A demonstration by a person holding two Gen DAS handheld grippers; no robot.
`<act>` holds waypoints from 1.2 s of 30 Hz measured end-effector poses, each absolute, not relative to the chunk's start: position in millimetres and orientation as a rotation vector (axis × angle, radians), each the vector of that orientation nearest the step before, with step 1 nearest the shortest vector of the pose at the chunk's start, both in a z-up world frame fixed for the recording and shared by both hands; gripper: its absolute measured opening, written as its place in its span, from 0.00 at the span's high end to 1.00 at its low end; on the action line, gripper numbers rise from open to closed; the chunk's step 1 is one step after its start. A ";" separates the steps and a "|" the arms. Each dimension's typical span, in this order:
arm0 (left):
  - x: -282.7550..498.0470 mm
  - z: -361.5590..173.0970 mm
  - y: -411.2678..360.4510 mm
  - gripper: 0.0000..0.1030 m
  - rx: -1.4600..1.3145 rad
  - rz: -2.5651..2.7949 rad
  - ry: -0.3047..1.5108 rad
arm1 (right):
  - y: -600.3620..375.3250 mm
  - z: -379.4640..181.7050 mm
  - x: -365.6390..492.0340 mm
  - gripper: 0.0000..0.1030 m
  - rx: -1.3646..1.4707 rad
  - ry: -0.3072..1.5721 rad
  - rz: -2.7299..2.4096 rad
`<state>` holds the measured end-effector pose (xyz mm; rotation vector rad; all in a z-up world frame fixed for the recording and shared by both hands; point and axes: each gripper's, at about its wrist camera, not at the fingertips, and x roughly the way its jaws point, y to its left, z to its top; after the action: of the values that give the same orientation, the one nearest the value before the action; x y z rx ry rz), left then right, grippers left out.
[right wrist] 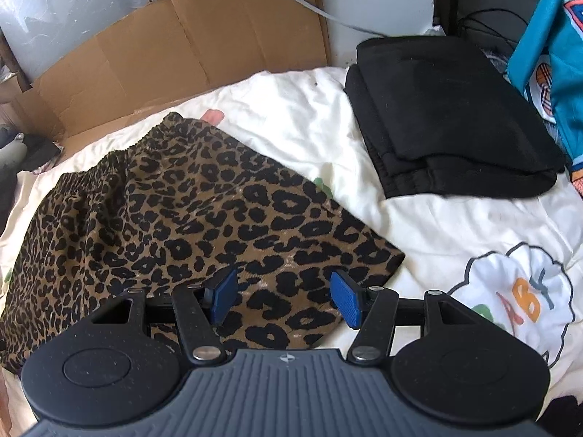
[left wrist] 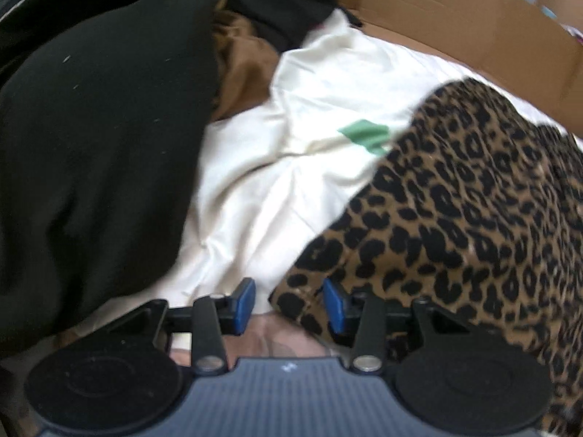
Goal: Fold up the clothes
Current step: 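Open the right tool and grasp the garment edge with the left tool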
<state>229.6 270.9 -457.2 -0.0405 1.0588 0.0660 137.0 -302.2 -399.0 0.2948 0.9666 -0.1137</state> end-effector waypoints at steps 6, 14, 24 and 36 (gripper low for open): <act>231.8 -463.0 270.4 0.54 -0.018 0.049 1.029 | -296.7 -401.4 136.9 0.38 0.281 0.980 -0.098; 226.4 -454.8 280.7 0.92 -0.059 0.028 1.021 | -292.1 -401.3 136.6 0.38 0.278 0.983 -0.077; 226.4 -453.1 290.2 0.85 -0.138 0.040 1.016 | -293.9 -401.1 137.4 0.38 0.283 0.987 -0.078; 223.2 -461.7 289.5 0.73 -0.154 -0.004 1.038 | -303.8 -401.7 139.0 0.38 0.308 0.992 -0.095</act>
<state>223.2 289.5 -461.7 -0.1541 1.0376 -0.0040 139.0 -303.8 -401.7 0.3079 0.9920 -0.0955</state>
